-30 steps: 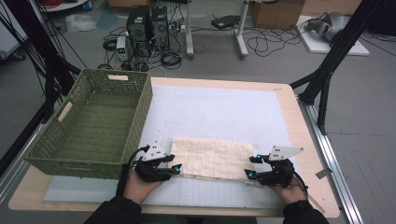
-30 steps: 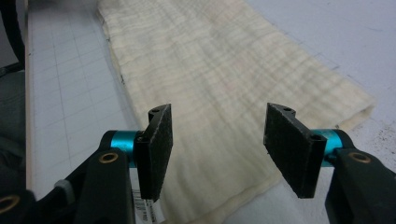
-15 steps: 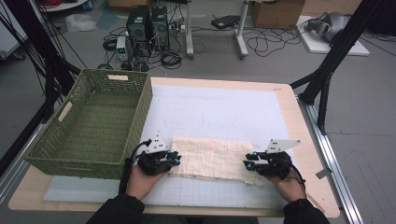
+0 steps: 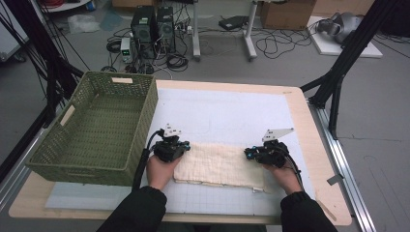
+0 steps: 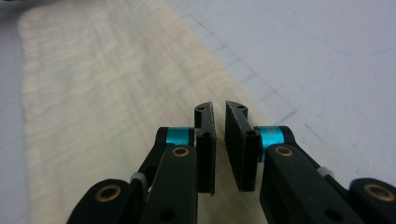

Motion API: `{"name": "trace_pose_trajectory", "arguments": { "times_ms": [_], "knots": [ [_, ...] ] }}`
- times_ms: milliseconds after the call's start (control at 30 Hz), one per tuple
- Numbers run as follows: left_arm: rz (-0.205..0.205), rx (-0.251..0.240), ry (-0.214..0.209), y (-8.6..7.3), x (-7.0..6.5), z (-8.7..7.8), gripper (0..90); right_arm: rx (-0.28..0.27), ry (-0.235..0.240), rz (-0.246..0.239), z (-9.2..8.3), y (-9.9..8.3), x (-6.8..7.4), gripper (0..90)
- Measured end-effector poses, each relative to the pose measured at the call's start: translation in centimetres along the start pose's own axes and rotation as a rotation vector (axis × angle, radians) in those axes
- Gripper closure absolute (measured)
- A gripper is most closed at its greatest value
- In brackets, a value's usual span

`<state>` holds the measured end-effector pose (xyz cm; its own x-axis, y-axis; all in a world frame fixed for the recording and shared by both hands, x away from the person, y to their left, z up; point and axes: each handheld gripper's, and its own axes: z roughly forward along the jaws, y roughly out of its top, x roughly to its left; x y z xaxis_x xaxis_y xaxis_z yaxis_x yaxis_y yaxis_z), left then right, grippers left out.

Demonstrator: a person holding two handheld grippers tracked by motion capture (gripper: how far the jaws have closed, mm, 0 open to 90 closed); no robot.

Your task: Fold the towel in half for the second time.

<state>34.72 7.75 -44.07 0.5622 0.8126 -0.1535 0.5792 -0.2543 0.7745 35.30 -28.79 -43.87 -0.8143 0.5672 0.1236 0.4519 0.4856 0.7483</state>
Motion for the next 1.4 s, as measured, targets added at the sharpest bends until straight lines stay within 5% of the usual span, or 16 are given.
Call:
{"name": "trace_pose_trajectory", "arguments": {
  "times_ms": [100, 433, 533, 667, 800, 933, 967, 1000, 1167, 1400],
  "knots": [
    [0.007, 0.046, 0.012, -0.2, 0.3, 0.2, 88.7, 0.033, -0.017, 0.008, 0.2, -0.3, -0.4, 82.2],
    [0.043, 0.024, 0.036, -0.1, 0.2, -0.3, 82.8, 0.022, -0.038, 0.036, -0.8, -1.4, -1.1, 78.6],
    [-0.002, -0.024, 0.042, 0.1, 0.7, -0.5, 79.6, 0.005, -0.062, 0.037, -1.4, -1.1, -1.3, 71.7],
    [-0.055, -0.022, 0.051, 0.3, 1.4, -0.1, 68.2, 0.000, -0.095, 0.082, -2.0, -0.9, -2.4, 61.7],
    [-0.062, 0.017, 0.049, 0.0, 1.6, 0.5, 61.1, 0.031, -0.082, 0.104, -1.5, -1.2, -3.2, 59.6],
    [-0.034, 0.023, 0.052, 0.0, 1.3, 0.6, 72.6, 0.050, -0.069, 0.088, -1.2, -1.2, -3.0, 67.1],
    [-0.042, 0.026, 0.019, 0.0, 1.4, 0.6, 77.6, 0.042, -0.043, 0.096, -1.3, -1.2, -3.2, 77.9],
    [-0.047, 0.025, 0.017, 0.0, 1.3, 0.6, 82.4, 0.041, -0.021, 0.098, -1.2, -1.3, -3.1, 78.7],
    [-0.037, 0.012, 0.014, 0.1, 1.2, 0.3, 85.0, 0.070, -0.012, 0.050, -1.1, -0.8, -2.7, 83.3],
    [-0.051, -0.128, 0.029, 1.8, 1.1, -0.8, 85.3, -0.027, -0.077, 0.053, -3.5, 0.9, -3.5, 83.5]
  ]
}}
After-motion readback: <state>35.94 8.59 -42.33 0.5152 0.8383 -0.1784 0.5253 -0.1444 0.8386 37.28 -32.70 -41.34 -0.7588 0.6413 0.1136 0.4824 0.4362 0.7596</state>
